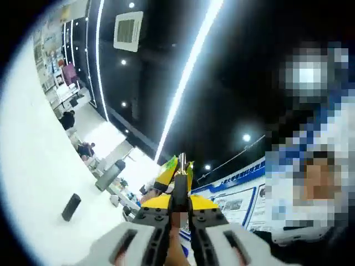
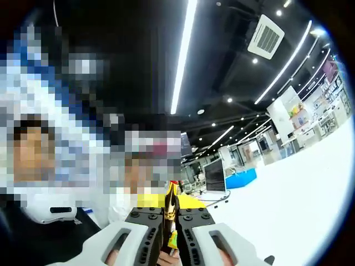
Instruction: Unscrew the lipstick cap, remove the lipstick, and put the cap back on the lipstick
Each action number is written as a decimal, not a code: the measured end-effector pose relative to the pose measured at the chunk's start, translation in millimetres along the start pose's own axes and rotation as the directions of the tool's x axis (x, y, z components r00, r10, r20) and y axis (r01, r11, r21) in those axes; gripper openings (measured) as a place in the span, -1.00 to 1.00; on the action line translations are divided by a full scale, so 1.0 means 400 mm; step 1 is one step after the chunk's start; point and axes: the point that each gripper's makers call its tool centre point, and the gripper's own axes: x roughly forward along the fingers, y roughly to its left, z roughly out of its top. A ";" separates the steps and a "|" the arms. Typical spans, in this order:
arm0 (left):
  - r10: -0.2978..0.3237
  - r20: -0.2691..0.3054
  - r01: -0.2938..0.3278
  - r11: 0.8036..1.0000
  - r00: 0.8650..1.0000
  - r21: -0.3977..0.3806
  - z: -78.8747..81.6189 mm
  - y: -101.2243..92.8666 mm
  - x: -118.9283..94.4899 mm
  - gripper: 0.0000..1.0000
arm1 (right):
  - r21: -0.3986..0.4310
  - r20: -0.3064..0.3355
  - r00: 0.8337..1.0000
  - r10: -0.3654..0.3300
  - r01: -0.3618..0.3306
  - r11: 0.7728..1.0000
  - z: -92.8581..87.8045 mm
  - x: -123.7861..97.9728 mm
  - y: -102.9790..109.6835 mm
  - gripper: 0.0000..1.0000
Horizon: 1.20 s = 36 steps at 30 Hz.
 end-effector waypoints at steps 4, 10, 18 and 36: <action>-0.046 0.016 0.047 0.996 0.999 -0.069 0.002 -0.017 0.001 -0.75 | 0.005 0.008 1.000 0.021 -0.021 1.000 0.003 0.003 0.009 -0.89; -0.031 0.030 0.032 0.998 0.999 -0.049 0.005 -0.011 0.001 -0.75 | -0.004 0.006 1.000 0.012 -0.012 1.000 0.002 -0.001 0.012 -0.89; 0.229 0.105 -0.249 0.820 0.968 0.516 0.057 0.044 -0.016 -0.28 | -0.009 0.032 0.998 -0.055 0.056 0.998 0.015 -0.019 -0.023 -0.89; 0.444 0.200 -0.146 -0.153 0.874 0.977 0.046 -0.008 -0.015 -0.54 | 0.040 0.031 0.994 -0.102 0.101 0.994 -0.007 -0.006 -0.061 -0.89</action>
